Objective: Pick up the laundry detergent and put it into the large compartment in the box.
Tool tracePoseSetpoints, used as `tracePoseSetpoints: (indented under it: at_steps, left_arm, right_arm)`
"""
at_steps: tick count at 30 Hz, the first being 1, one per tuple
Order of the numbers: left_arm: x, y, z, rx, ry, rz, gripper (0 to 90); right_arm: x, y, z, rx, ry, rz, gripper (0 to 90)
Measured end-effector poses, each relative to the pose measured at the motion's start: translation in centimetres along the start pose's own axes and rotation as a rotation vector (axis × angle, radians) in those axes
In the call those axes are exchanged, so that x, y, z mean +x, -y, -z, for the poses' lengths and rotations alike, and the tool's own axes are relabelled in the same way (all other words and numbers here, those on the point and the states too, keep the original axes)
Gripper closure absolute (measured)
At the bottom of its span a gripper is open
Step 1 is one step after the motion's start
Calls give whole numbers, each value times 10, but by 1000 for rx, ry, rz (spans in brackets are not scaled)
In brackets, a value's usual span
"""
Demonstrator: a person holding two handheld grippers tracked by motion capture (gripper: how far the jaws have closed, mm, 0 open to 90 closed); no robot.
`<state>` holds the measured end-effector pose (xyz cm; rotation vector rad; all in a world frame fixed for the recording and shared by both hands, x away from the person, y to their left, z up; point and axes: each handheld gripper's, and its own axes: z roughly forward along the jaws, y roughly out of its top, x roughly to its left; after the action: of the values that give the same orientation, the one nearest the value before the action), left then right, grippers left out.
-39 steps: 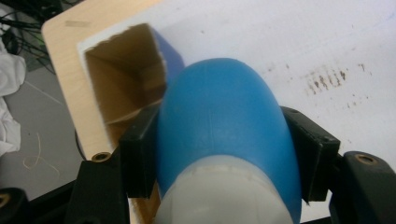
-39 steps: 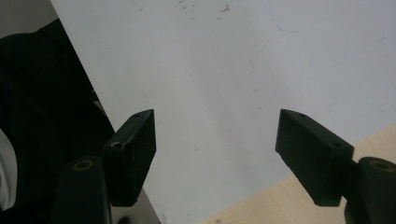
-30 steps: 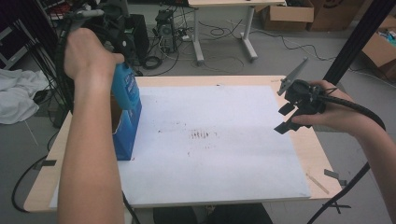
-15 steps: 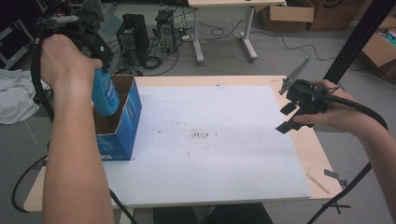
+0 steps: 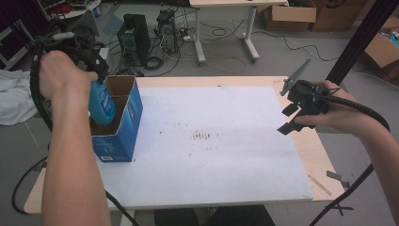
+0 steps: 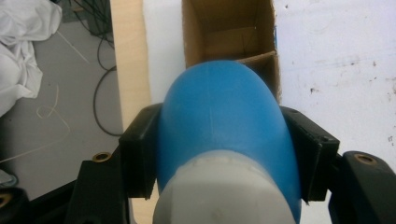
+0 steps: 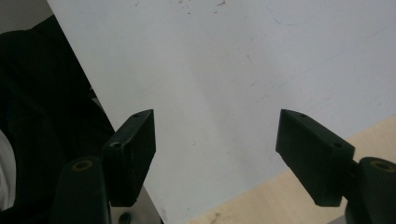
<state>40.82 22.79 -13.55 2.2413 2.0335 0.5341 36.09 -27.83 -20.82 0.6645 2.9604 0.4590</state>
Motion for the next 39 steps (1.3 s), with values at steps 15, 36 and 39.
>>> tracePoseSetpoints:
  at_steps: [15,36,39]
  left_arm:
    - [-10,2,-42,57,18,-13,377]
    - [-18,12,-97,124,30,-31,378]
    - [-18,13,-103,134,33,-29,378]
  right_arm:
    - [1,0,-2,8,-3,-2,288]
    - [-1,2,-2,9,-1,-7,288]
    - [-2,2,-3,13,-1,-5,288]
